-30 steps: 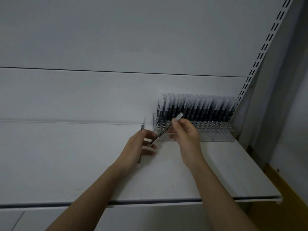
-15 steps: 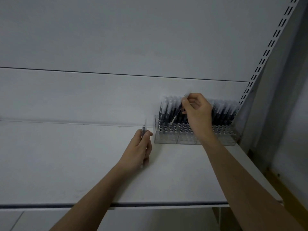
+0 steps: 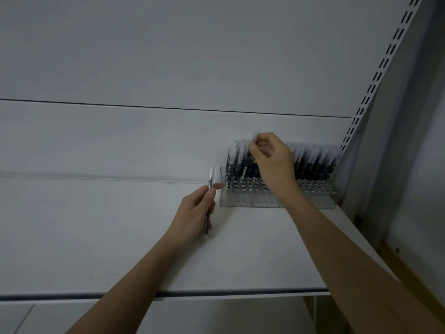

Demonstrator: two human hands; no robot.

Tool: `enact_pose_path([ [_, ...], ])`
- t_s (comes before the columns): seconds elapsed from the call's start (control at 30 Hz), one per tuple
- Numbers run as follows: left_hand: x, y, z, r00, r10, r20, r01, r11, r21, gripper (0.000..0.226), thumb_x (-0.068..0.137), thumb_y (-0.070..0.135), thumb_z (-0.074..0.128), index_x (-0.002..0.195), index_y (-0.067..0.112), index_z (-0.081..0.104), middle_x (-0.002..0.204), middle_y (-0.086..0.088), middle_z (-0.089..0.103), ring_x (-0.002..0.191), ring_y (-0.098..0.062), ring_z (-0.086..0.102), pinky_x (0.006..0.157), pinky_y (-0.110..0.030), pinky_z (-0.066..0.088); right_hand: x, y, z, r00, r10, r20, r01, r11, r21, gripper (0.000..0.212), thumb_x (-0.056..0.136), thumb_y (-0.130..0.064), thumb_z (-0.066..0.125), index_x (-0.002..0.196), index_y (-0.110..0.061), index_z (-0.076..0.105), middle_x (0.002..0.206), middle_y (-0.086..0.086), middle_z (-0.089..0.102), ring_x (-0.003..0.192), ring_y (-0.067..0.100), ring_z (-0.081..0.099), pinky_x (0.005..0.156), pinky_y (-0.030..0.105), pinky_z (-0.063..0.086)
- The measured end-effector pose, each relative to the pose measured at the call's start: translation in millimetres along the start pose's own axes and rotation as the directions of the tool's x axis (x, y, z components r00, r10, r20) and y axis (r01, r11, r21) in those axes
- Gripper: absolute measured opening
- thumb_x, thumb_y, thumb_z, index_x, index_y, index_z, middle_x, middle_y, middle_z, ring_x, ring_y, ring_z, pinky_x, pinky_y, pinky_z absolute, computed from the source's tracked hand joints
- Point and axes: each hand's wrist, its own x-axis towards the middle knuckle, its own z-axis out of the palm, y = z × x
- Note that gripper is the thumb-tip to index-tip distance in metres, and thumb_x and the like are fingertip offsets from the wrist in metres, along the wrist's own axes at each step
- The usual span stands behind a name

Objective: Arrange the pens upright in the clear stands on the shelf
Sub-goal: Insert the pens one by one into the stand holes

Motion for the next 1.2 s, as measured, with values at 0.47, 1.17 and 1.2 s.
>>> enact_pose_path([
  [0.47,0,0,-3,0.998,0.042,-0.056,-0.044,0.999,-0.027,0.014,0.1,0.018,0.055,0.094,0.006,0.051,0.079,-0.012,0.074,0.05,-0.015,0.049,0.051,-0.02,0.044,-19,19,10,0.989,0.128,0.08,-0.106,0.966,-0.236,0.011,0.096,-0.019,0.064,0.102,-0.009,0.063,0.088,-0.005,0.06,0.081,0.013,0.059,0.077,0.028,0.053],
  [1.17,-1,-7,-2,0.996,0.084,0.038,-0.086,0.995,0.06,0.011,0.097,0.025,0.059,0.096,0.015,0.065,0.076,-0.005,0.074,0.059,-0.021,0.057,0.058,-0.029,0.047,-78,-5,36,0.959,0.137,0.247,-0.197,0.951,0.239,0.017,0.09,-0.015,0.072,0.095,-0.03,0.067,0.088,-0.006,0.073,0.089,0.011,0.069,0.083,0.031,0.057],
  [1.2,-1,-7,-2,0.995,0.095,0.022,-0.097,0.991,0.097,0.011,0.098,0.025,0.059,0.096,0.017,0.066,0.078,-0.002,0.074,0.064,-0.022,0.061,0.06,-0.032,0.05,-76,-6,34,0.961,0.138,0.239,-0.196,0.95,0.242,0.018,0.09,-0.013,0.072,0.094,-0.029,0.067,0.088,-0.006,0.073,0.088,0.01,0.069,0.084,0.031,0.057],
])
